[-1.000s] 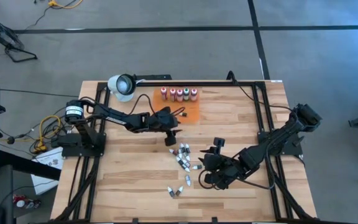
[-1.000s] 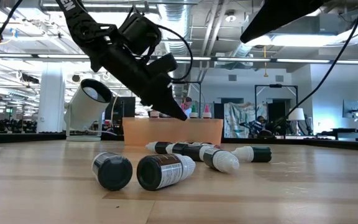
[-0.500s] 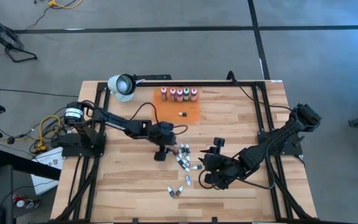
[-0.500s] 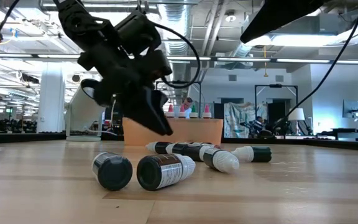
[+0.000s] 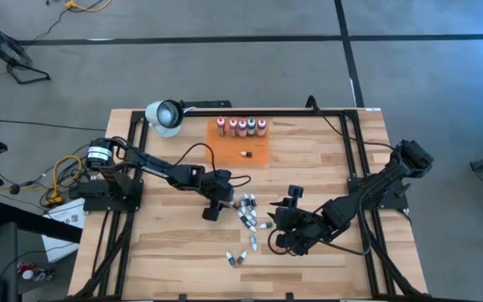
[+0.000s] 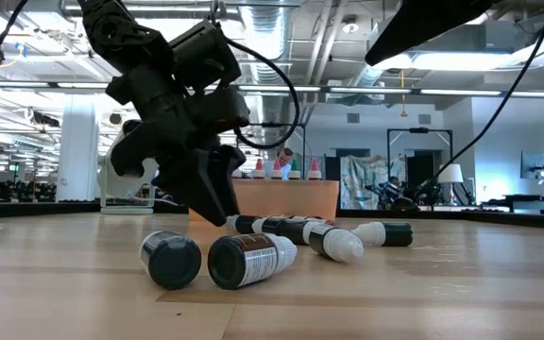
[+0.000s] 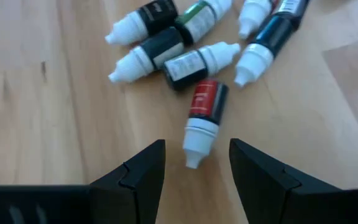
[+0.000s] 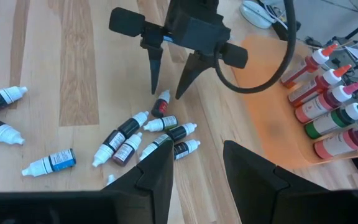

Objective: Pick & Place food coloring
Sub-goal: Put the small red food coloring bottle into the orange bin

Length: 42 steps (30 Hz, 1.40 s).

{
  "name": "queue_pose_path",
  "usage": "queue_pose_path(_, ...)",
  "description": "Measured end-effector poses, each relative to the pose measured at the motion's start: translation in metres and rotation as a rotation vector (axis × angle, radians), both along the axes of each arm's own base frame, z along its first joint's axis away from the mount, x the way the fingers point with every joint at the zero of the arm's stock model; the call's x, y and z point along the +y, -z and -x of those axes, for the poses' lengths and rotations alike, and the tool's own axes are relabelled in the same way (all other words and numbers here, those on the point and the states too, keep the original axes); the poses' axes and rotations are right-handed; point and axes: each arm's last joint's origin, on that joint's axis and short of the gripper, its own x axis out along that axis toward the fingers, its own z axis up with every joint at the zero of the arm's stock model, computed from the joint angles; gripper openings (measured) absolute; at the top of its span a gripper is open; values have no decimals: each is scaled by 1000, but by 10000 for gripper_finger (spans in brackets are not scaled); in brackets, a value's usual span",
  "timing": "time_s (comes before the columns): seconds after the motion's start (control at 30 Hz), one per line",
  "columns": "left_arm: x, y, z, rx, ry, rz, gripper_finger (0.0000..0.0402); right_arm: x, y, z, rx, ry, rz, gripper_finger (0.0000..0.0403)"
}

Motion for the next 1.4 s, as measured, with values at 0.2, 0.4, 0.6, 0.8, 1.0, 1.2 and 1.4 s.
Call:
queue_pose_path(0.2,0,-1,-1,-13,-20,-12,173,0,0,0,0,0,0,133)
queue_pose_path(0.4,-3,-1,-2,-23,-9,-2,173,0,0,0,0,0,0,134)
queue_pose_path(0.6,-5,-2,-2,-29,-4,-1,173,0,0,0,0,0,1,133)
queue_pose_path(0.8,-6,14,-8,-24,-1,17,173,0,0,0,-1,0,0,133)
queue_pose_path(1.0,-7,24,-10,-1,-13,41,173,0,0,0,0,0,1,134)
queue_pose_path(1.2,-7,26,-8,26,-19,42,173,0,0,0,1,0,1,133)
queue_pose_path(1.4,-6,23,-4,67,-40,2,173,0,0,0,0,0,1,134)
